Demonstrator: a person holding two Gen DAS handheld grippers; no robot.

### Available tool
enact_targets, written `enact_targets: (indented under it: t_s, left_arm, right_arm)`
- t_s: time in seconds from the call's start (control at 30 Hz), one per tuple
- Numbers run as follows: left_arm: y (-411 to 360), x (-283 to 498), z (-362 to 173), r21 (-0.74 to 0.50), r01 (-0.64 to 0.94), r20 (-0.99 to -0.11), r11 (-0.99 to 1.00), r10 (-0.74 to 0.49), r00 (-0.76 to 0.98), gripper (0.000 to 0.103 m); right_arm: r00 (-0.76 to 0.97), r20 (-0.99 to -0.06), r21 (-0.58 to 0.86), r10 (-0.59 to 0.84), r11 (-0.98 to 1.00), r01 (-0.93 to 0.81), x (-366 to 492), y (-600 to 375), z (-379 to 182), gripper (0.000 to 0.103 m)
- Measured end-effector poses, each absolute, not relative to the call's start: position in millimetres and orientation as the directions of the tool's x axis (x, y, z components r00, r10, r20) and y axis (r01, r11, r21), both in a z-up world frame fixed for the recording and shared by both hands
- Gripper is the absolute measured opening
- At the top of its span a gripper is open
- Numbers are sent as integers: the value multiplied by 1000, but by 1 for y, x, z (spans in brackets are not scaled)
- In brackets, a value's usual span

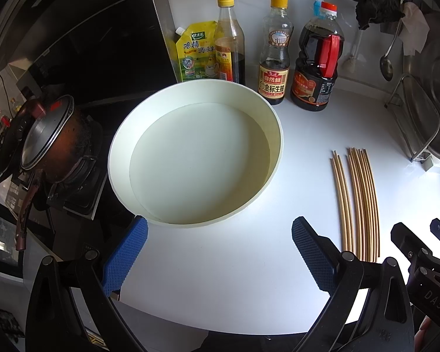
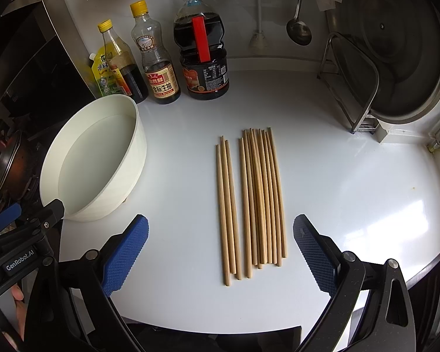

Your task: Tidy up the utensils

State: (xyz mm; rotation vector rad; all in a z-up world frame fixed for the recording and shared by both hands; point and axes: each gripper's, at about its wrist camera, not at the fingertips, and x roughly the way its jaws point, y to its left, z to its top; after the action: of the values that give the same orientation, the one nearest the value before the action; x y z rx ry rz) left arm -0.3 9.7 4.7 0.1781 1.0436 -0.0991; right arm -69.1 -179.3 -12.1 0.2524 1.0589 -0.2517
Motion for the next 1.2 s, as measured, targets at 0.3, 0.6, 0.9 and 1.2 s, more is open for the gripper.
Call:
enact_targets:
  t_s: [0.3,0.6,0.9,1.2]
  left_arm:
    - [10,-1,4,99,167,-865,981,2,502,97]
    - [10,-1,4,99,168,-865,981,1,502,97]
    - [11,-2,4,97,168,-865,981,0,502,97]
    - [9,0,1,87,175,-871,981,-11,491,97]
  right_arm:
    - [468,-880,84,-82,943,323,-69,-180,-13,95]
    - [468,-880,84,-81,943,322,-69,-179,-13,95]
    - [466,-881,84,-81,943,323,-69,-178,-13,95]
    - [462,-884,85,-78,943,323,-68,-178,-16,95]
